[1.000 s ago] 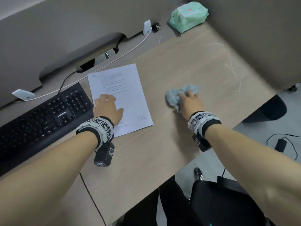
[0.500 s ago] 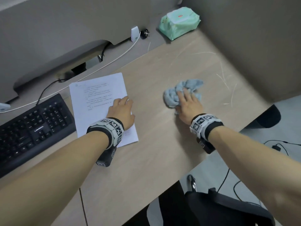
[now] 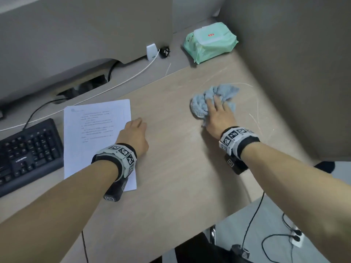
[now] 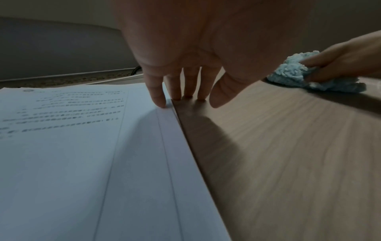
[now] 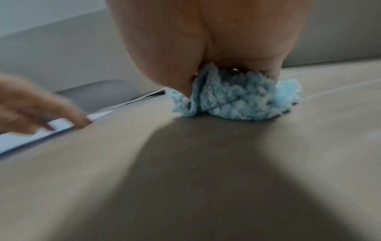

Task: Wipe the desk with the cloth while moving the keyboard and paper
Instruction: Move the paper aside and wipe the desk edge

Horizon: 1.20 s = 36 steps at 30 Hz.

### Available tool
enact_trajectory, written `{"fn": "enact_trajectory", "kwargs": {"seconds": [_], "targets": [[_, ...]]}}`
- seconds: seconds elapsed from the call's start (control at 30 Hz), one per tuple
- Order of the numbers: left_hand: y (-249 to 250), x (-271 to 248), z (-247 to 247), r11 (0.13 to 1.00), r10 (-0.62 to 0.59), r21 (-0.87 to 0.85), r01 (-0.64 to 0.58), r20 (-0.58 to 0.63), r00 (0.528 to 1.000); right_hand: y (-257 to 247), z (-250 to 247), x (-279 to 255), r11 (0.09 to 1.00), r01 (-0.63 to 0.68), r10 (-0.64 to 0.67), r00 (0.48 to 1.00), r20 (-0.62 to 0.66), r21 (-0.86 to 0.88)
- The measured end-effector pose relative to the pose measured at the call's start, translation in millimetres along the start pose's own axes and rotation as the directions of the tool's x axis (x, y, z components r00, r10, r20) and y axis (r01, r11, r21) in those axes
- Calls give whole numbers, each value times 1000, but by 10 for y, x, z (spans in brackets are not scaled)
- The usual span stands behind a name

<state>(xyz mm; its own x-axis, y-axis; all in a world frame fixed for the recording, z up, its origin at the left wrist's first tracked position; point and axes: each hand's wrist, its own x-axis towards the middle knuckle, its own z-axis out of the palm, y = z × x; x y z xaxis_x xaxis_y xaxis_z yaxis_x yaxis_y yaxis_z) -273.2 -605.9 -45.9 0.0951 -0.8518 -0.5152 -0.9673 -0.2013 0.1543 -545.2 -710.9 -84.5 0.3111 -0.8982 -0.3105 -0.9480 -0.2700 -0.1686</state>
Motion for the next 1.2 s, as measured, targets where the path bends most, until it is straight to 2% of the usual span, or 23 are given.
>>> {"fn": "enact_trajectory", "kwargs": {"seconds": [0.07, 0.1, 0.17, 0.23, 0.3, 0.33, 0.43, 0.5, 0.57, 0.63, 0.7, 0.73, 0.8, 0.87, 0.9, 1.0, 1.1, 1.2], "targets": [[-3, 21, -13, 1000, -10, -25, 10, -13, 1000, -55, -97, 216, 991, -127, 127, 992, 8, 51], [-8, 39, -23, 999, -14, -33, 14, -17, 1000, -206, -130, 268, 991, -127, 125, 991, 38, 50], [-30, 48, -40, 999, -10, -36, 10, -10, 1000, -624, -109, 214, 999, 41, -42, 995, 93, 7], [-48, 43, -65, 1000, -9, -15, 9, 14, 1000, -980, 8, 5, 960, 280, -278, 948, 158, 4], [-44, 29, -75, 1000, -10, 12, 9, 44, 999, -1053, 92, -179, 913, 407, -401, 895, 195, 9], [-39, 23, -73, 1000, -13, 19, 12, 49, 999, -999, 66, -198, 906, 422, -417, 892, 172, 6], [-24, 0, -67, 999, -16, 35, 14, 35, 999, -757, -154, 8, 960, 281, -279, 956, 85, -3], [-25, -6, -69, 998, -12, 54, 11, 30, 999, -728, -312, 207, 973, 230, -230, 973, 7, 6], [-32, -2, -77, 998, -1, 65, -1, 34, 999, -924, -361, 322, 953, 302, -301, 953, -28, 32], [-58, 5, -100, 997, 8, 79, -12, 41, 999, -1219, -258, 373, 915, 402, -403, 915, 24, 20], [-86, 21, -126, 996, 24, 81, -28, 55, 998, -1347, -168, 450, 908, 418, -415, 906, 87, -16], [-98, 33, -144, 996, 25, 79, -31, 67, 997, -1307, -178, 540, 926, 376, -372, 924, 94, -29], [-98, 43, -169, 997, 25, 65, -31, 91, 996, -1091, -260, 757, 977, 210, -207, 976, 69, -33], [-108, 35, -179, 998, 29, 44, -33, 87, 996, -948, -370, 953, 996, 78, -77, 996, 34, -41], [-114, 28, -179, 999, 36, 32, -38, 78, 996, -936, -398, 1046, 997, 64, -63, 998, 31, -39], [-149, 18, -145, 999, 51, 4, -52, 59, 997, -1052, -444, 1302, 990, 142, -142, 990, 14, -24], [-155, -3, -103, 998, 56, -6, -56, 44, 997, -1176, -430, 1398, 993, 113, -113, 994, 2, 20], [-179, -17, -84, 997, 67, -25, -67, 23, 997, -1269, -311, 1291, 967, 253, -249, 964, 90, -41]]}}
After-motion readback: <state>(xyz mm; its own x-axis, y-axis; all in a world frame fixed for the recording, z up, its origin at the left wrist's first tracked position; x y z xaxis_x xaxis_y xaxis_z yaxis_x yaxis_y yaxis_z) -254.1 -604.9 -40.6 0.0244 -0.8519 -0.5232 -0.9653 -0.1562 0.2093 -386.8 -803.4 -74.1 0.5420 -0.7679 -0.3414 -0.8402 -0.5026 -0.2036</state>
